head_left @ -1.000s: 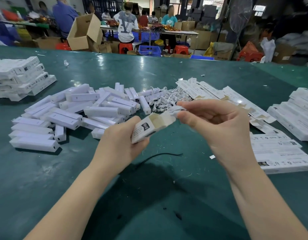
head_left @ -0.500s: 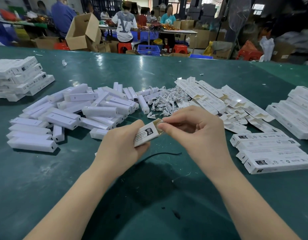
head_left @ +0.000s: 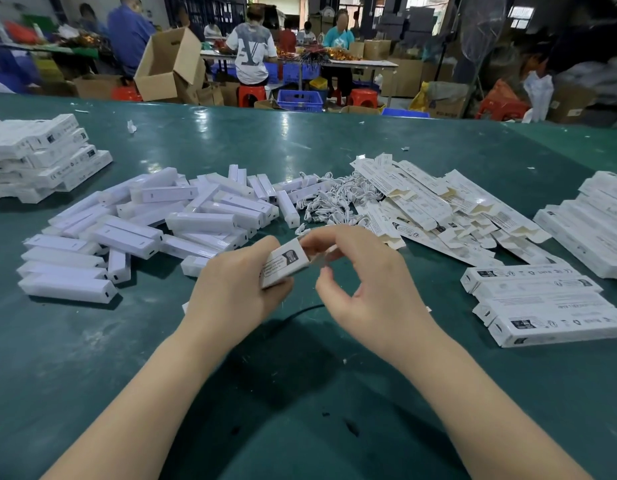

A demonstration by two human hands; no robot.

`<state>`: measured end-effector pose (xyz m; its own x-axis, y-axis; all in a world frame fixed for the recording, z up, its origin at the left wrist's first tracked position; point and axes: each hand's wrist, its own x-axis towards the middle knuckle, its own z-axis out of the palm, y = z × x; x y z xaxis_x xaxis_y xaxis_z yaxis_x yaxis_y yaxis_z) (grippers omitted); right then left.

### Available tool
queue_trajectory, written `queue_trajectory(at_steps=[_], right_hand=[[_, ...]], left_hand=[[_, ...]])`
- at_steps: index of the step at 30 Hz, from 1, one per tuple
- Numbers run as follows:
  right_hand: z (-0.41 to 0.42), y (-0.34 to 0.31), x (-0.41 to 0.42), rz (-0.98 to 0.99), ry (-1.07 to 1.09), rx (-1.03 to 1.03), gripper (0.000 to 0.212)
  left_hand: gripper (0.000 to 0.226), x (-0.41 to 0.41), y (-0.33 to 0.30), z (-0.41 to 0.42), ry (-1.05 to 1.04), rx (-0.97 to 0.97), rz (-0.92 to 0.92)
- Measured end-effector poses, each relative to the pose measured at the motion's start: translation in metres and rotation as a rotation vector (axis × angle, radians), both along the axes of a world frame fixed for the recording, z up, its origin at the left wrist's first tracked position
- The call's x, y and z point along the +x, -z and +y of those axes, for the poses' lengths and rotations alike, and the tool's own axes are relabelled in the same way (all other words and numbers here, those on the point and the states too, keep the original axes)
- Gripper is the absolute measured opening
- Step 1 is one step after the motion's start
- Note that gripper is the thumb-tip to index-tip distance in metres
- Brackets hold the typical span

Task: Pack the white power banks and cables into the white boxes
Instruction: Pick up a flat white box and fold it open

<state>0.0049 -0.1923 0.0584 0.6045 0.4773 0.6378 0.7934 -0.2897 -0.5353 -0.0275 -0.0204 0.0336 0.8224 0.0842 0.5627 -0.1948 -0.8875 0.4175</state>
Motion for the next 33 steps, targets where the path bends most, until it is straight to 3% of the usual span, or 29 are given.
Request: queue_trajectory(at_steps=[4,9,13,17,20,22,29,33], right_hand=[[-0.001,-0.002,0.004,0.082,0.019,0.192,0.023],[-0.001,0.001,0.000,0.063,0.093,0.178,0.012],[0.010,0.007,-0.009,0.156,-0.065,0.203,0.031],[0.018,0.015,-0.017,-0.025,-0.182,0.178,0.050],[0.017,0.015,-0.018,0.087,-0.221,0.222,0.065],[0.015,0.013,-0.018,0.187,-0.178,0.306,0.063],[0.020,0.012,-0.019,0.296,-0.158,0.457,0.025],[0.018,0.009,-0.015,0.522,-0.193,0.623,0.013]], left_hand=[[0.027,0.000,0.000,-0.002,-0.008,-0.017,-0.013],[0.024,0.002,0.003,-0.002,0.018,-0.086,-0.008],[0.016,0.001,0.001,-0.003,0.012,-0.344,-0.082],[0.023,0.003,0.000,-0.004,0.019,-0.437,-0.104],[0.018,0.002,-0.001,-0.006,0.063,-0.571,-0.086],[0.016,0.003,0.000,-0.007,0.063,-0.475,-0.083],[0.014,0.002,0.004,-0.007,0.053,-0.362,-0.079],[0.039,0.003,0.005,-0.008,0.018,-0.156,-0.087]])
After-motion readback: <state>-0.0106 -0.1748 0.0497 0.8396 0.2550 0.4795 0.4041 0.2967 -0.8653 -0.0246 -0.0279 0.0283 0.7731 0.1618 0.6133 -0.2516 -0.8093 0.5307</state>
